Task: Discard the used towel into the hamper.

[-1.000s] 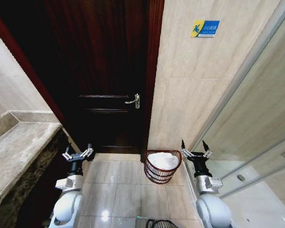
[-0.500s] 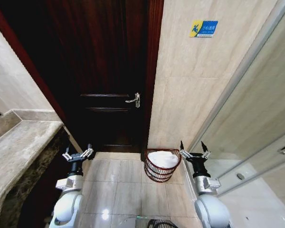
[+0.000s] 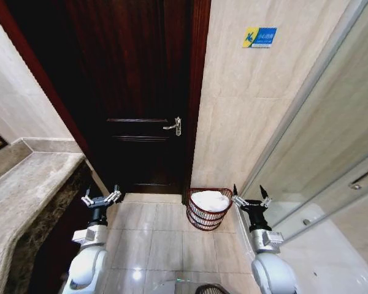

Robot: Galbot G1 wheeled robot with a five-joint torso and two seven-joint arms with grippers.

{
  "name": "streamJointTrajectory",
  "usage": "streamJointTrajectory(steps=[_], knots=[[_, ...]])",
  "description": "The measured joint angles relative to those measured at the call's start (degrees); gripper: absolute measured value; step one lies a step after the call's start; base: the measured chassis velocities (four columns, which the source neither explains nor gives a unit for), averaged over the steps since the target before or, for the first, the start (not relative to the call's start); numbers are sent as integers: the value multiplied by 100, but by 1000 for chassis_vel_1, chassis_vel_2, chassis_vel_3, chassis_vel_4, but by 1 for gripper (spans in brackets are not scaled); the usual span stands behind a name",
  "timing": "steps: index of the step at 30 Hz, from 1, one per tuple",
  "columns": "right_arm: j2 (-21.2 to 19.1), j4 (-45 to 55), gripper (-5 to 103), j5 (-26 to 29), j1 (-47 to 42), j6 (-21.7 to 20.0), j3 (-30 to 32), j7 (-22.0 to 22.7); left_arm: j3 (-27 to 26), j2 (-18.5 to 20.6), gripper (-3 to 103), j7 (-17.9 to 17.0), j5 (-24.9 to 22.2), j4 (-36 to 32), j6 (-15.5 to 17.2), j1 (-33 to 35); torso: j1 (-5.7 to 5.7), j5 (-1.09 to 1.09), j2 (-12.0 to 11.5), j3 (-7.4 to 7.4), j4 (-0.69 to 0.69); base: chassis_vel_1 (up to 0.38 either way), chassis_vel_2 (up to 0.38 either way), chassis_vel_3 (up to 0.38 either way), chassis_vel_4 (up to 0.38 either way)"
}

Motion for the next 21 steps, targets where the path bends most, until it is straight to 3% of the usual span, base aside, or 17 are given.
streamJointTrajectory(steps=[21], knots=[[-12,-153,100,-4,-57,93,55,-37,6,-48,100,89,72,-35,135,-48,-1,1,-1,0,-1,66,-70,-69,71]])
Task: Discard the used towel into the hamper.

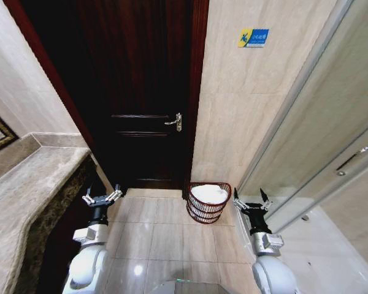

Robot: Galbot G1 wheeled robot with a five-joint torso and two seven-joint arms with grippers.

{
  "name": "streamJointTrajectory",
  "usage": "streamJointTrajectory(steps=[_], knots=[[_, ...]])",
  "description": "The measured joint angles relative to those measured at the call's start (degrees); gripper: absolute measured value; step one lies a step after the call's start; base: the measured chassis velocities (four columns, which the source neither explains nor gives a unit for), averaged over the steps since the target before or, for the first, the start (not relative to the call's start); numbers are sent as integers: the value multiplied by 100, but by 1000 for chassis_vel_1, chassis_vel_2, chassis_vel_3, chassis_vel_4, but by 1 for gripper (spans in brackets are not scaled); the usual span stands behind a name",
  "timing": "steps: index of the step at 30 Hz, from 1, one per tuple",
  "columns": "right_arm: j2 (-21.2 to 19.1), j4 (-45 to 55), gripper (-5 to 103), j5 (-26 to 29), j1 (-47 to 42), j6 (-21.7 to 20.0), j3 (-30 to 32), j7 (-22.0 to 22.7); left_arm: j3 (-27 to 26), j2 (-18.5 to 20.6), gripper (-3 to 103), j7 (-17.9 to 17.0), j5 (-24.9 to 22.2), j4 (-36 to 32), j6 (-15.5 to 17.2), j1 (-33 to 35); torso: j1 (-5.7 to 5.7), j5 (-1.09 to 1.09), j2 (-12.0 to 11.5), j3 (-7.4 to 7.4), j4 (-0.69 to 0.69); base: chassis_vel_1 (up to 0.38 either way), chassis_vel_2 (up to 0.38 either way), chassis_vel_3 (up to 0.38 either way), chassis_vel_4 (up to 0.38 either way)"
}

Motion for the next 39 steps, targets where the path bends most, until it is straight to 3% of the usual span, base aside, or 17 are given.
streamJointTrajectory(steps=[39], knots=[[-64,-146,100,-164,107,-8,-142,-20,56,-27,100,-9,-24,262,-265,-152,0,-1,0,0,0,81,-72,-73,80]])
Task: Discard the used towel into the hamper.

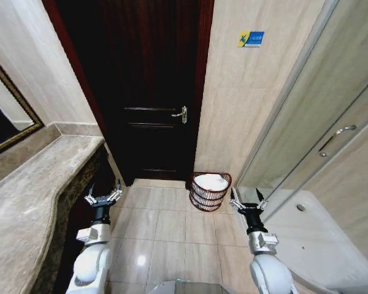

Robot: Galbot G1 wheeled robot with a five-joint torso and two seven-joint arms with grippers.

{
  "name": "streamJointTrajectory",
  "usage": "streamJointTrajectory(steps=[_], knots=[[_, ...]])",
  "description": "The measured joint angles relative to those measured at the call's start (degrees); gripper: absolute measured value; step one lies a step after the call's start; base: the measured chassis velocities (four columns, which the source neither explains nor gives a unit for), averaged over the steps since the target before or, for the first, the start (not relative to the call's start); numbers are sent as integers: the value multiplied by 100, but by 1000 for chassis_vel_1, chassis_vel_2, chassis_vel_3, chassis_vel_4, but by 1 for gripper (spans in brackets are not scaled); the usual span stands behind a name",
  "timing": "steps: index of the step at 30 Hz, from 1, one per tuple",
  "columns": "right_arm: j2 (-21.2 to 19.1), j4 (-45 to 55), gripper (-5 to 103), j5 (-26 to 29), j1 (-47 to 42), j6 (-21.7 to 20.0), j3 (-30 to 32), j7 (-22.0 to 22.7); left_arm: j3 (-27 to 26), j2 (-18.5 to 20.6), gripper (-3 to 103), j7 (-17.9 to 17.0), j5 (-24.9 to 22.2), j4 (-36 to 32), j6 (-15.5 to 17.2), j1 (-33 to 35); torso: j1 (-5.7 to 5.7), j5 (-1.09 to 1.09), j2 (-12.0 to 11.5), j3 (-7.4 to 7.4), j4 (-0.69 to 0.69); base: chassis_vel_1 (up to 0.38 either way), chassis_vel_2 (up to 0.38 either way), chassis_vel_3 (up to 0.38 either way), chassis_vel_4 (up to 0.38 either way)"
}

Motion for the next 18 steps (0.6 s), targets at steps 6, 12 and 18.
streamJointTrajectory(steps=[6,12,18], knots=[[-8,9,100,-20,-83,-10,-12,-1,15,16,100,12,-3,90,-3,-77,0,1,0,0,0,74,-74,-65,85],[-3,9,100,-53,-161,10,-20,9,29,37,100,19,-10,106,-4,-97,0,0,0,0,0,78,-71,-81,76],[-7,-14,100,-91,-198,67,-93,78,8,97,100,23,-75,106,-10,-74,0,0,0,0,1,99,-87,-96,81]])
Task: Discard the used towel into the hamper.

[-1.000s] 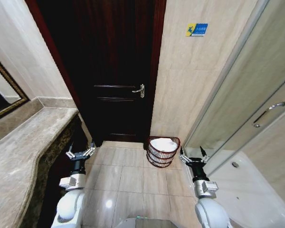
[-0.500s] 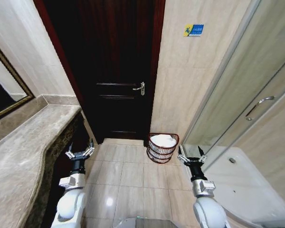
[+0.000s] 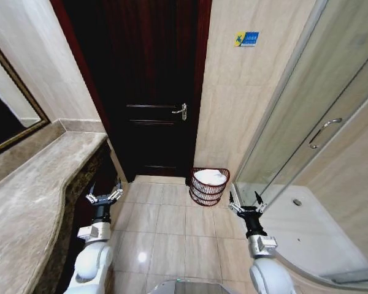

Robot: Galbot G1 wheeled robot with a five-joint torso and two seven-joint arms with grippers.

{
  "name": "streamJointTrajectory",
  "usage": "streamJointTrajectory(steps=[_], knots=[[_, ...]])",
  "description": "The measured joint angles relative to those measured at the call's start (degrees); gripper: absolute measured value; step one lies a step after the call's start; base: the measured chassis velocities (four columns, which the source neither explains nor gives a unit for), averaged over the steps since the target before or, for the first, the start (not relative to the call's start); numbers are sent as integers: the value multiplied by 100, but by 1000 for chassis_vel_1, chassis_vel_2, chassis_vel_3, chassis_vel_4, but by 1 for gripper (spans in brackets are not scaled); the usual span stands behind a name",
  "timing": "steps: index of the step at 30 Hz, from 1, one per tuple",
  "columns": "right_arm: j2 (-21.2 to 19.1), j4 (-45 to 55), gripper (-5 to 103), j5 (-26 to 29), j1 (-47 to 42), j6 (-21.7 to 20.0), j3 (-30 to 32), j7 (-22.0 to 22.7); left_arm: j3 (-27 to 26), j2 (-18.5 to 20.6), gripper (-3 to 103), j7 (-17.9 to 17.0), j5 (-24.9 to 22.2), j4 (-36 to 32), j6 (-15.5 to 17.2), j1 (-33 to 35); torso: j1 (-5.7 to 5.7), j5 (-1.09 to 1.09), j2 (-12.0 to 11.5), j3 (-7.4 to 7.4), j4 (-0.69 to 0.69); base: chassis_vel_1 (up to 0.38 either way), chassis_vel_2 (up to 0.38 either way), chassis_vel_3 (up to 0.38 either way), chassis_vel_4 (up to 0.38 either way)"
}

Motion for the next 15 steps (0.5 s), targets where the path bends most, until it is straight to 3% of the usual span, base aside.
streamJointTrajectory(steps=[15], knots=[[-40,60,100,-43,-122,66,-69,39,-22,12,100,73,-72,-77,-67,107,0,0,0,0,-1,75,-83,-65,88]])
